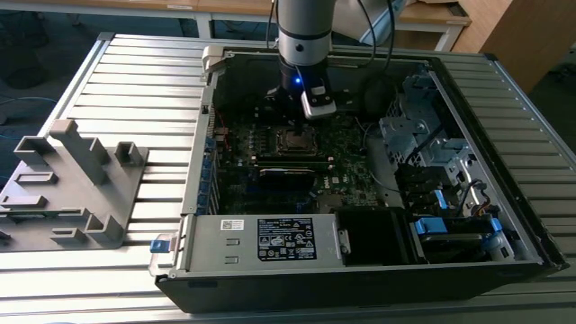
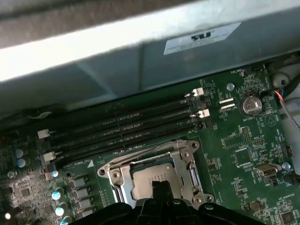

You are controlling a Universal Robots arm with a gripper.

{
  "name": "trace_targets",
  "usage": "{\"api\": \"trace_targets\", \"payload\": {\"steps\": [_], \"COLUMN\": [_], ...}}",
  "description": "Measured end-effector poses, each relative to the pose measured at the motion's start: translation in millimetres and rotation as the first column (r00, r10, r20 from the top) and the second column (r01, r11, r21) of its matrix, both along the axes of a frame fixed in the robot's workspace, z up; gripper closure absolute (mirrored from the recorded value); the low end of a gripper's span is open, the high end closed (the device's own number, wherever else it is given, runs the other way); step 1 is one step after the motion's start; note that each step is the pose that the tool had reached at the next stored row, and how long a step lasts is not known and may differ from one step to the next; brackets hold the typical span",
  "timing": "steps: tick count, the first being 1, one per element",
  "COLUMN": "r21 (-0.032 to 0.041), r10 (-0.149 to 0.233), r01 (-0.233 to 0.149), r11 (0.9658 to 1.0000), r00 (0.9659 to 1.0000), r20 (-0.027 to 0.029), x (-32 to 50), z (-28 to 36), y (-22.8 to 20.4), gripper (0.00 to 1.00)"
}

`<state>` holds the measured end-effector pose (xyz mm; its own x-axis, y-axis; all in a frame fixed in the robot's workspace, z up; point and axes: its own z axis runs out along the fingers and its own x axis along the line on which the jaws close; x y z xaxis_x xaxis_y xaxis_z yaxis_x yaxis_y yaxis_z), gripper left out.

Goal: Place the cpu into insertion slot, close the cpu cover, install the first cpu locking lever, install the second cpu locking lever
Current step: 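Install the first cpu locking lever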

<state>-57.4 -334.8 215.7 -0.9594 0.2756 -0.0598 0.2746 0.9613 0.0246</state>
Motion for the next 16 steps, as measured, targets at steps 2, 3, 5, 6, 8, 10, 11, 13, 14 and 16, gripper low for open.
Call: {"api": "trace_targets", "payload": {"steps": [2,3,5,6,8,10,11,13,14,16], "r21": [0.0002,0.0002,-0.0001,0.0,-0.0001,-0.0001,-0.0001,-0.0001,-0.0001,0.0], "r10": [0.012,0.02,0.039,0.048,0.066,0.078,0.078,0.078,0.078,0.078], "r01": [-0.012,-0.02,-0.039,-0.048,-0.066,-0.078,-0.078,-0.078,-0.078,-0.078], "r11": [0.9999,0.9998,0.9992,0.9988,0.9978,0.997,0.997,0.997,0.997,0.997], "r00": [0.9999,0.9998,0.9992,0.9988,0.9978,0.997,0.997,0.997,0.997,0.997], "r20": [0.0001,0.0001,-0.0001,-0.0001,-0.0001,-0.0001,-0.0001,-0.0001,-0.0001,-0.0001], "x": [0.0,0.0,0.0,0.0,0.0,0.0,0.0,0.0,0.0,0.0], "z": [-0.3,-0.4,-0.6,-0.8,-1.1,-1.2,-1.2,-1.2,-1.2,-1.3], "y": [-0.6,-0.7,-0.9,-1.0,-1.3,-1.8,-1.8,-1.8,-1.8,-2.1], "gripper": [0.89,0.89,0.89,0.89,0.89,0.89,0.89,0.89,0.89,0.89]}}
